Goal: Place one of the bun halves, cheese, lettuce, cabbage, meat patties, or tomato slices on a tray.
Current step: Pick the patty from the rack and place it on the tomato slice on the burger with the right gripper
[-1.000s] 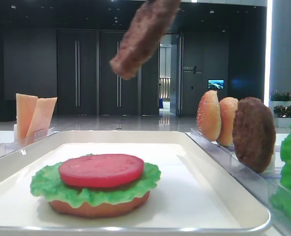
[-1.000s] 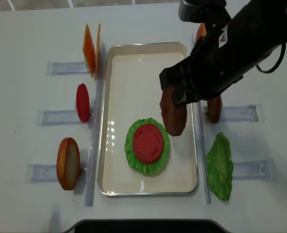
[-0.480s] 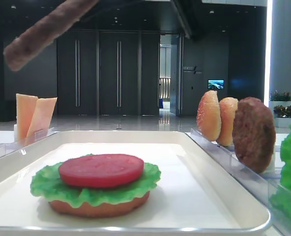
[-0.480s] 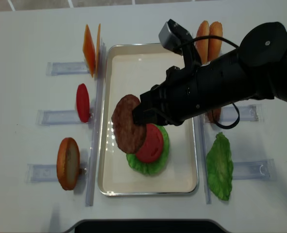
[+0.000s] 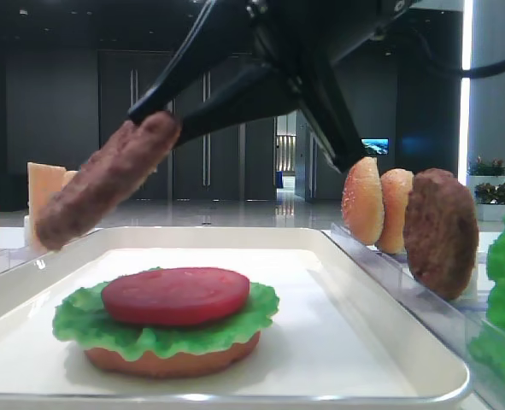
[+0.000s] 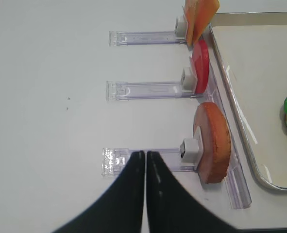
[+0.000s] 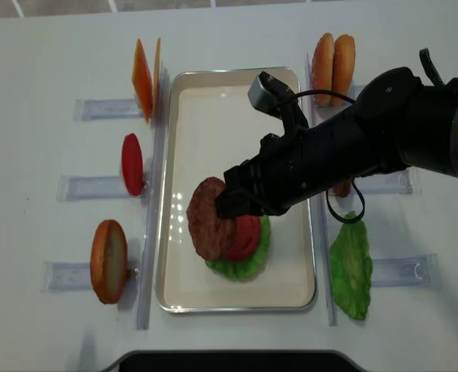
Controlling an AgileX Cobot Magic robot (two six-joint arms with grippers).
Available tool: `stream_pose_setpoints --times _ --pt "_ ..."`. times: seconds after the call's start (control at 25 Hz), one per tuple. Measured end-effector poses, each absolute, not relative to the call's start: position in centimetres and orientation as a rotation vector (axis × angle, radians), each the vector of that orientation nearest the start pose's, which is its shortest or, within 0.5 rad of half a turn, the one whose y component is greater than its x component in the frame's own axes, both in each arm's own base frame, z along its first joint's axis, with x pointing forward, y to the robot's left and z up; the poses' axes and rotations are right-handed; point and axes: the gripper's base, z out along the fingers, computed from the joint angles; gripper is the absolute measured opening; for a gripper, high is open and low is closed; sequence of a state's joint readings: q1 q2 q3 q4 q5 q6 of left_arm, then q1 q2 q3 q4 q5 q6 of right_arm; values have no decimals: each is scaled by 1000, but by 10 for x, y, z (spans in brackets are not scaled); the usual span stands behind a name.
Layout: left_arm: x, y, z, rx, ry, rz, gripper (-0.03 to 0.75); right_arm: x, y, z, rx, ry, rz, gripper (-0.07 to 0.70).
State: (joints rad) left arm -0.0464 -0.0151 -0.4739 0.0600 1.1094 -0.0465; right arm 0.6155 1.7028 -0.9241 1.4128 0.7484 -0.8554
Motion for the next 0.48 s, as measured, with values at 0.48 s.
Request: stream_pose_setpoints --times 0.48 --pt "-6 5 266 -4 2102 17 0 250 225 187 -459 2579 1338 109"
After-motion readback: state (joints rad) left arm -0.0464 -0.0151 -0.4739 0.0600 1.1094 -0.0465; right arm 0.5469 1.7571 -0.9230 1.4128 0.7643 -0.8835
